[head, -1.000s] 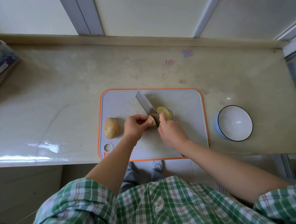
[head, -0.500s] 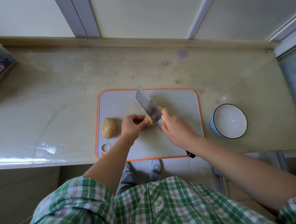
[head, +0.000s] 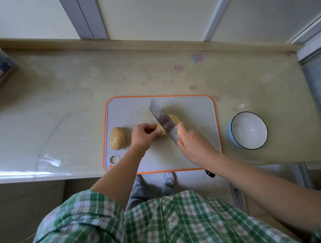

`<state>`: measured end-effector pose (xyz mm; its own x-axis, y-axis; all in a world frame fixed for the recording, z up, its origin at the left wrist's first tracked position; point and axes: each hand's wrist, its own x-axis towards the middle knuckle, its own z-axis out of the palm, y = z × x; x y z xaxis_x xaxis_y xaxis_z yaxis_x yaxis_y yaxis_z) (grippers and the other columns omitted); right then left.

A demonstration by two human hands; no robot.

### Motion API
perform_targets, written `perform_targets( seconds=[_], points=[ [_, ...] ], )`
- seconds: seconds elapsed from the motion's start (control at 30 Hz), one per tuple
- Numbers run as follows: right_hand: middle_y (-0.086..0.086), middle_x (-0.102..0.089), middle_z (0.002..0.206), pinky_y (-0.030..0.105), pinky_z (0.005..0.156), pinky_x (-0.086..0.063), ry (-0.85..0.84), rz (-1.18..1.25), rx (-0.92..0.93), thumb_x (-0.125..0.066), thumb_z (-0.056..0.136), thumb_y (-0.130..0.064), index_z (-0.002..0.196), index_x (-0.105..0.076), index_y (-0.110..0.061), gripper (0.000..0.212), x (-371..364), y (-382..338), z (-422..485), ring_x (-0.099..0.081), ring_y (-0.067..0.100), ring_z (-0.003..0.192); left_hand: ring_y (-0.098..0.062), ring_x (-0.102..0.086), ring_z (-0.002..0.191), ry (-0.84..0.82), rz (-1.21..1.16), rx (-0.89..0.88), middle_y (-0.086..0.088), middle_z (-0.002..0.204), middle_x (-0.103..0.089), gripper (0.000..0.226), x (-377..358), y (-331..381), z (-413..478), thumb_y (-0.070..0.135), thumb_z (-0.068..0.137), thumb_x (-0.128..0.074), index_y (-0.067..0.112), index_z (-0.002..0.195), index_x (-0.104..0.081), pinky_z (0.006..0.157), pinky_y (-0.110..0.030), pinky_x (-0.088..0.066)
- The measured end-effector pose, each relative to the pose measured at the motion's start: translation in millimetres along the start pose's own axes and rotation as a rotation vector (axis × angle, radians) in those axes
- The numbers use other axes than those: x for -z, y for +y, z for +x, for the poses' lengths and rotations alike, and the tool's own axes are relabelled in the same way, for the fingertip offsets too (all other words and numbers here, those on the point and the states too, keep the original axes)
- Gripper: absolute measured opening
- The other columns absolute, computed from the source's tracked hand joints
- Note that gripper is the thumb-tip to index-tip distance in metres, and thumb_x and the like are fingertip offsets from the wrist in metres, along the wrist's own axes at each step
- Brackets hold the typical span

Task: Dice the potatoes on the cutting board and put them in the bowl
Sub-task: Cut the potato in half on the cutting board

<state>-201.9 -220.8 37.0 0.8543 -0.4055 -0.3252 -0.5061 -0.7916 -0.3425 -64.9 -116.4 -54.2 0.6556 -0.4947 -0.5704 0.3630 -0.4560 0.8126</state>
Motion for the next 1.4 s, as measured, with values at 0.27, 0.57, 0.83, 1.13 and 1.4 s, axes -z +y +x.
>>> perform_targets(
  seconds=[0.27, 0.57, 0.83, 1.13, 1.4],
  points=[
    [0.023, -0.061, 0.087, 0.036, 0.058, -0.029, -0.035, 0.056, 0.002, -0.042, 0.094, -0.012, 0.113, -0.036, -0.004, 0.021, -6, -9, 14, -0.058, 0.044, 0.081, -0.026, -0.068, 0.086, 0.021, -0.02, 0.004, -0.013, 0.087, -0.071, 0.013, -1, -2, 1, 0.003, 0.078, -0.078, 0.007, 0.087, -0.069, 0.086, -0.04, -0.057],
    [0.021, -0.059, 0.112, 0.037, 0.064, -0.032, -0.082, -0.055, -0.075, -0.038, 0.097, -0.015, 0.133, -0.03, -0.004, 0.038, -32, -16, 32, -0.056, 0.041, 0.101, -0.033, -0.069, 0.091, 0.027, -0.045, 0.039, -0.018, 0.09, -0.071, 0.018, 0, 2, -1, 0.004, 0.076, -0.079, 0.0, 0.09, -0.07, 0.088, -0.041, -0.056],
    [0.025, -0.064, 0.094, 0.039, 0.058, -0.034, 0.03, 0.01, -0.109, -0.038, 0.097, -0.016, 0.122, -0.038, -0.005, 0.027, -45, 1, 34, -0.062, 0.044, 0.082, -0.023, -0.069, 0.087, -0.013, 0.091, -0.063, -0.008, 0.088, -0.071, 0.016, 3, 9, -8, 0.008, 0.076, -0.08, 0.01, 0.089, -0.07, 0.086, -0.037, -0.057],
    [0.014, -0.048, 0.064, 0.041, 0.052, -0.031, 0.205, 0.303, -0.05, -0.046, 0.094, -0.009, 0.093, -0.039, -0.011, 0.007, -7, 7, 45, -0.049, 0.043, 0.062, -0.013, -0.059, 0.092, 0.284, 0.469, -0.258, 0.0, 0.103, -0.064, 0.022, 26, 25, -2, 0.026, 0.091, -0.064, 0.013, 0.109, -0.065, 0.078, -0.022, -0.041],
    [0.014, -0.047, 0.064, 0.051, 0.035, -0.045, 0.257, 0.539, -0.359, -0.039, 0.096, -0.016, 0.089, -0.032, -0.016, 0.01, 7, 48, 28, -0.047, 0.029, 0.043, -0.036, -0.049, 0.113, 0.33, 0.989, -0.6, -0.013, 0.121, -0.058, 0.039, 5, 25, -7, 0.0, 0.072, -0.063, 0.008, 0.11, -0.064, 0.085, -0.042, -0.039]
  ],
)
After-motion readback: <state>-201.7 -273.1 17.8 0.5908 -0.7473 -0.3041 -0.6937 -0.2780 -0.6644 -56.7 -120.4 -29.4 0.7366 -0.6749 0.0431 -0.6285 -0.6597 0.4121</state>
